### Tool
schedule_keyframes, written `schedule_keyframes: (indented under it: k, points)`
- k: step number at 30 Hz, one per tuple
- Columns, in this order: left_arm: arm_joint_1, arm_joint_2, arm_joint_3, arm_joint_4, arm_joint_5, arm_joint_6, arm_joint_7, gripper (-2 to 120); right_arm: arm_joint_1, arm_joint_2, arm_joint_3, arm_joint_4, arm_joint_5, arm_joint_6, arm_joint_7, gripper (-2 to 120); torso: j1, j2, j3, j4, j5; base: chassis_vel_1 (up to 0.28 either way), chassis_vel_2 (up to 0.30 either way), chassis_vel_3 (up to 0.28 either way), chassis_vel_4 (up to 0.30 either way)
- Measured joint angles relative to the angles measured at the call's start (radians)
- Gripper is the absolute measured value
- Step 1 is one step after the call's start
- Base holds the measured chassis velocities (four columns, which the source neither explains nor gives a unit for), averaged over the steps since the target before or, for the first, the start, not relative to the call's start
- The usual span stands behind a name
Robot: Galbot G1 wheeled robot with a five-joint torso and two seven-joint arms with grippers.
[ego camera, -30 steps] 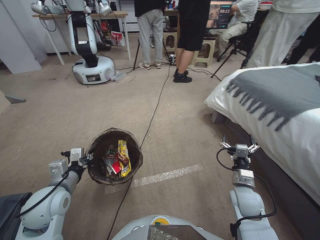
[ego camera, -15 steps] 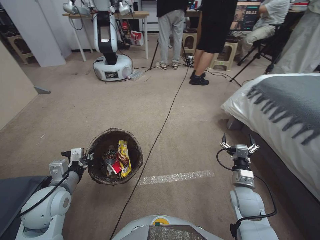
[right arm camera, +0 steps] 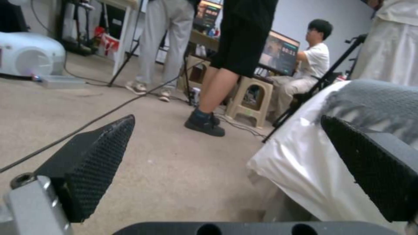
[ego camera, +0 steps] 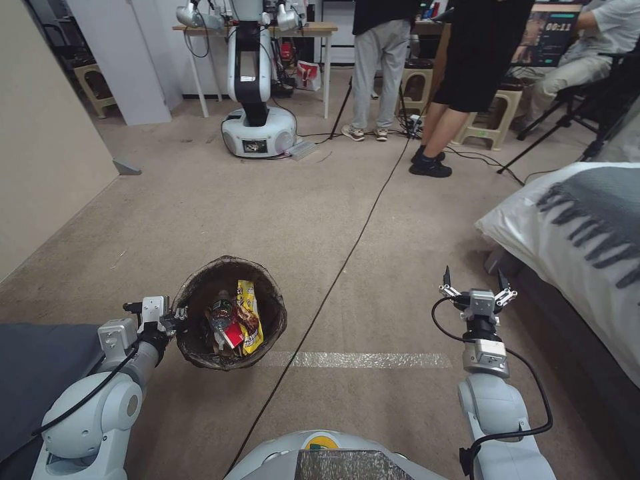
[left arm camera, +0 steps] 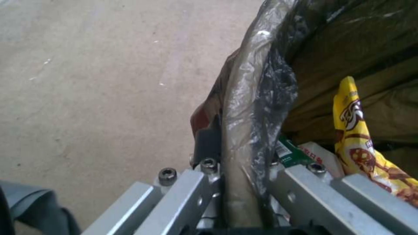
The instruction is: Pick up the trash bin, then pick up the garbage from the floor and place it into the trash bin.
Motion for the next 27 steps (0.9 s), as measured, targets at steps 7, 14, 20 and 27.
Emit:
schedule_keyframes:
  k: [7, 14, 20, 27]
  points:
    - [-0.019, 0.019, 0.012, 0.003, -0.083, 0.003, -0.023, 0, -0.002, 0.002, 0.0, -0.005, -0.003, 0.001, -0.001, 100, 0.0, 0.0, 0.0, -0.0005, -0.0001, 0.0, 0.0, 0.0, 0.0]
    - [-0.049, 0.095, 0.044, 0.028, -0.154, 0.004, -0.041, 0, -0.002, 0.001, -0.001, -0.005, -0.006, 0.002, -0.001, 100, 0.0, 0.0, 0.0, -0.0003, 0.0, 0.0, 0.0, 0.0, 0.0]
    - [-0.095, 0.163, 0.083, 0.084, -0.158, 0.004, -0.02, 0, -0.001, 0.001, -0.008, -0.009, -0.011, 0.004, -0.002, 100, 0.0, 0.0, 0.0, -0.0004, 0.0, 0.0, 0.0, 0.0, 0.0]
    - [-0.123, 0.207, 0.105, 0.155, -0.17, 0.005, -0.017, 0, 0.017, -0.011, -0.045, -0.026, -0.015, 0.003, -0.002, 100, 0.0, 0.0, 0.0, 0.0002, -0.0001, 0.0, 0.0, 0.0, 0.0]
